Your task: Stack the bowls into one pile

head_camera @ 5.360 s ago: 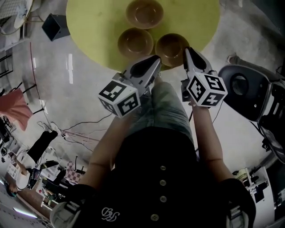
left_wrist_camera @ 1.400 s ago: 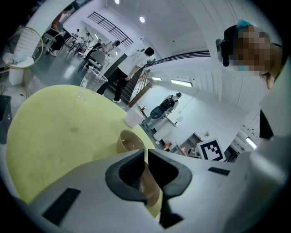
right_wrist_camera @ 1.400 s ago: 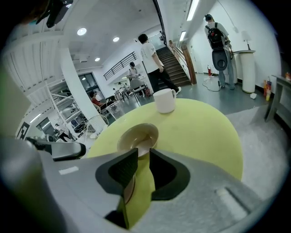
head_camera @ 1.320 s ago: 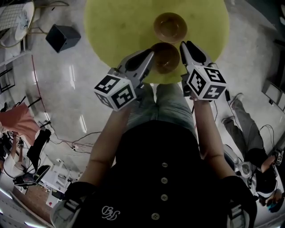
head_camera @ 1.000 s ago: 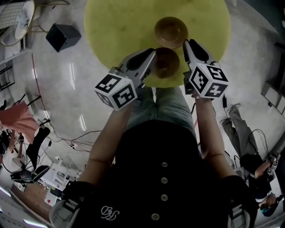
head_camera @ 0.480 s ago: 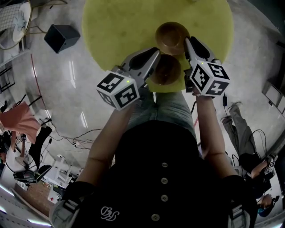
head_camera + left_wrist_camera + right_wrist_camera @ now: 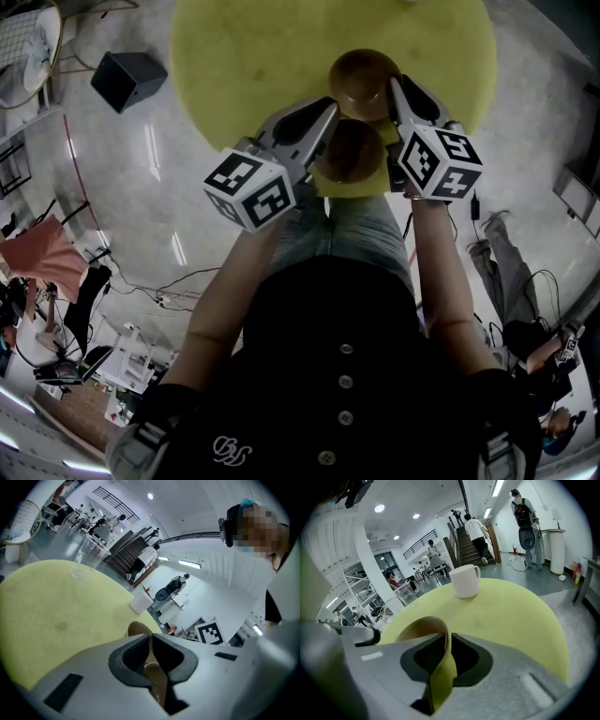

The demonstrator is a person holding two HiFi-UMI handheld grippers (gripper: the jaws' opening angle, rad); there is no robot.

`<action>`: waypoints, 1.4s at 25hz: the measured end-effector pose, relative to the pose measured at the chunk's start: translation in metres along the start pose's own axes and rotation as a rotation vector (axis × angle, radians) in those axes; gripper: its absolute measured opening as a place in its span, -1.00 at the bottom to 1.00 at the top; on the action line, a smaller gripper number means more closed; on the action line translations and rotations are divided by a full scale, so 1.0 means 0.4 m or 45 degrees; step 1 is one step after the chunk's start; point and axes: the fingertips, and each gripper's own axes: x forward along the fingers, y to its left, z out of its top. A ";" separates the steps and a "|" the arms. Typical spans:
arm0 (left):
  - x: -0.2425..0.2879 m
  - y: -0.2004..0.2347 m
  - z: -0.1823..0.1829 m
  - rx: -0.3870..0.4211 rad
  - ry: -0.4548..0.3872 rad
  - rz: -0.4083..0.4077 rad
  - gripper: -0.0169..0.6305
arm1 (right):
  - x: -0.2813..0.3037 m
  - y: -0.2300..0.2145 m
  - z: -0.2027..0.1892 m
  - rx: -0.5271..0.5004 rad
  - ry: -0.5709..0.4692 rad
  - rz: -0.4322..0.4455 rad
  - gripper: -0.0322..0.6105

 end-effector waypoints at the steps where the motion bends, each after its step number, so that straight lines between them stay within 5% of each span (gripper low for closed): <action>1: 0.000 0.001 -0.002 -0.001 0.002 0.000 -0.85 | 0.001 -0.002 0.000 0.002 -0.003 -0.004 -0.79; 35: -0.077 -0.035 -0.008 0.010 -0.103 0.030 -0.85 | -0.062 0.041 0.082 -0.051 -0.151 0.015 -0.84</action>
